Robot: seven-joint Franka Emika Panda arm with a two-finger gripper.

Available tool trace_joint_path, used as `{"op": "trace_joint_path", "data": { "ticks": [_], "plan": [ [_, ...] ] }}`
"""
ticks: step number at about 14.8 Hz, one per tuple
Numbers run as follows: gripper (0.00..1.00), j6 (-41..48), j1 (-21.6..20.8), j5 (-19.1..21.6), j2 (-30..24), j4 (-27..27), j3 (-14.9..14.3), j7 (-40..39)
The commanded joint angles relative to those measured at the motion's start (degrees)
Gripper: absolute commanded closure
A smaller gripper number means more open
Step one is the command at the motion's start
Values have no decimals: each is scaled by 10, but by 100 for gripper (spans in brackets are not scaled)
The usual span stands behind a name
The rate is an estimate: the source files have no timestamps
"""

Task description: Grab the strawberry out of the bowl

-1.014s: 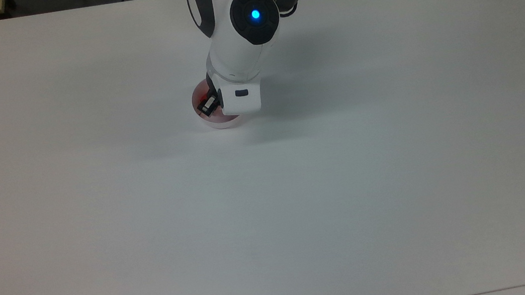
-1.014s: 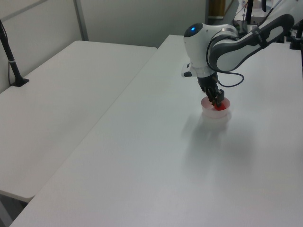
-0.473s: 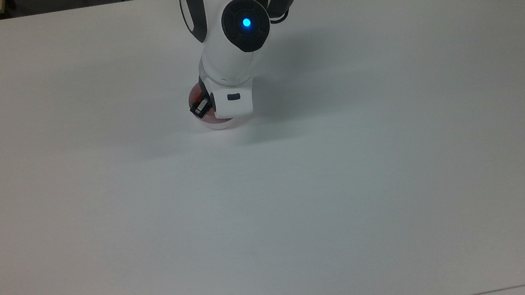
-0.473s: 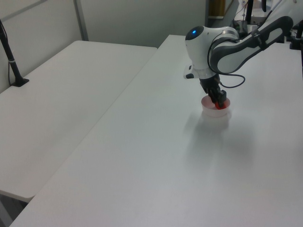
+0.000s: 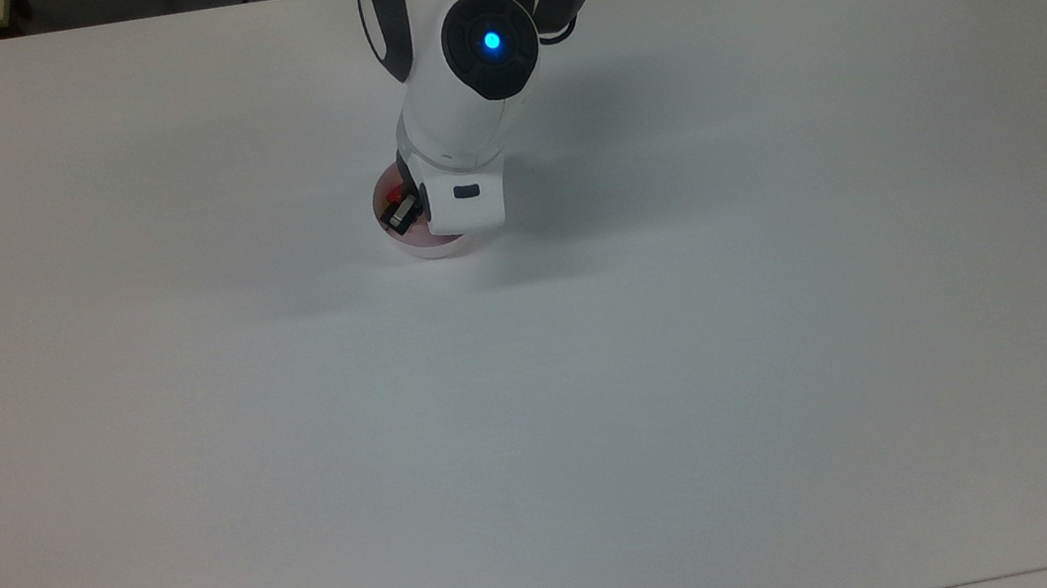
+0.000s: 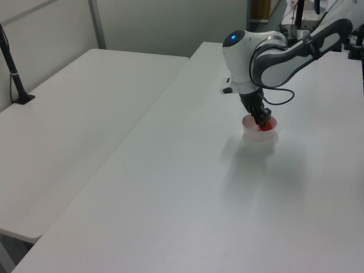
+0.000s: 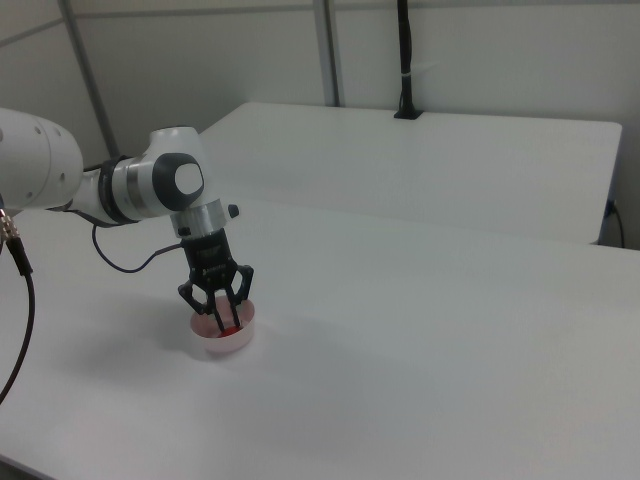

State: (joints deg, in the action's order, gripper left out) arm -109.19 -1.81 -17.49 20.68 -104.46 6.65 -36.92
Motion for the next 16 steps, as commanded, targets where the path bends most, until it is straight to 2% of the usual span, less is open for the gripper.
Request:
{"op": "trace_joint_path", "data": {
  "ticks": [1, 5, 10, 12, 13, 16],
  "plan": [
    [73, -23, 0, -1, -5, -11, -1, 37],
    [73, -23, 0, 4, -10, -8, -1, 56],
    [73, -14, -1, 34, -20, 15, -1, 60],
    [51, -14, 0, 34, -20, 15, -1, 53],
    [47, -14, 0, 33, -18, 14, -1, 51],
    [45, -14, 0, 27, -14, 8, -1, 35]
  ]
}}
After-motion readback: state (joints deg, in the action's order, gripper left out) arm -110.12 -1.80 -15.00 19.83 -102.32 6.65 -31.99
